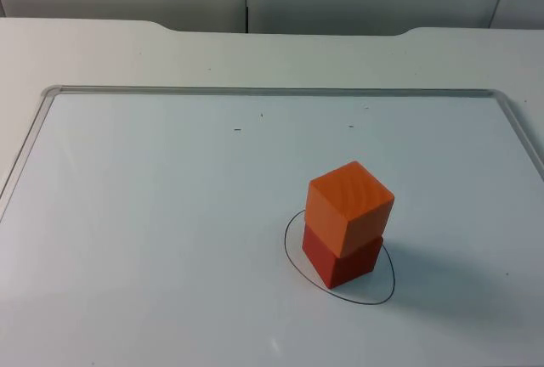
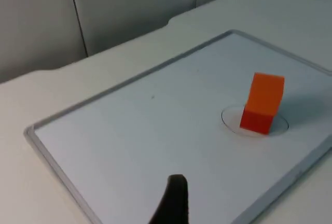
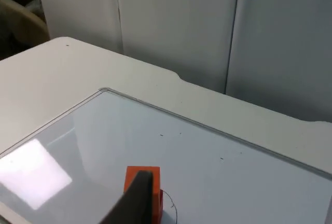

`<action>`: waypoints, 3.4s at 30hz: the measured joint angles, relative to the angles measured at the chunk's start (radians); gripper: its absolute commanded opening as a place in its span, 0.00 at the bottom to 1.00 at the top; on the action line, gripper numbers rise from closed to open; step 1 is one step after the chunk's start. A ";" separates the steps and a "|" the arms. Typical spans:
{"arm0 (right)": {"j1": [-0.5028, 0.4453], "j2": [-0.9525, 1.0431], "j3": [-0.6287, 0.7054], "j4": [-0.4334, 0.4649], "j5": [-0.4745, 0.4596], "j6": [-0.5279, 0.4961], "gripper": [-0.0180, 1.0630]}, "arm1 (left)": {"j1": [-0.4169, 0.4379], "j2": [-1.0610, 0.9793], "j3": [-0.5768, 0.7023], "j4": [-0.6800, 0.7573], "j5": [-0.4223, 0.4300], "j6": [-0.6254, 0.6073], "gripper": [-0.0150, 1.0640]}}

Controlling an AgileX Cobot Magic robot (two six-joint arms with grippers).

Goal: Pick up one cube with the left hand and another cube with the right hand. First place the cube in the right hand at the target position, then stack the cube in the left hand on top.

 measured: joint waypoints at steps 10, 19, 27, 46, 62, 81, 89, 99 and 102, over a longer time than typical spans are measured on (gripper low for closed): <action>0.004 -0.055 0.000 0.014 0.068 -0.057 0.99 | 0.000 -0.006 0.115 -0.091 0.027 0.100 0.72; 0.004 -0.134 0.073 0.017 0.114 -0.064 0.99 | 0.000 -0.006 0.150 -0.152 -0.040 0.160 0.72; 0.004 -0.164 0.118 -0.006 0.122 -0.066 0.99 | 0.000 -0.006 0.153 -0.163 -0.045 0.173 0.72; 0.004 -0.164 0.118 -0.012 0.122 -0.051 0.99 | 0.000 -0.006 0.153 -0.105 -0.045 0.100 0.99; 0.004 -0.164 0.118 0.033 0.130 -0.075 0.99 | 0.000 -0.006 0.153 -0.105 -0.045 0.100 0.99; 0.004 -0.166 0.116 0.187 0.277 -0.120 0.99 | 0.000 -0.006 0.153 -0.105 -0.045 0.100 0.99; 0.004 -0.166 0.130 0.186 0.263 -0.108 0.99 | 0.000 -0.006 0.153 -0.105 -0.047 0.100 0.99; 0.004 -0.166 0.130 0.140 0.263 -0.051 0.99 | 0.000 -0.006 0.153 -0.105 -0.047 0.100 0.99; 0.004 -0.166 0.130 0.140 0.263 -0.051 0.99 | 0.000 -0.006 0.153 -0.105 -0.047 0.100 0.99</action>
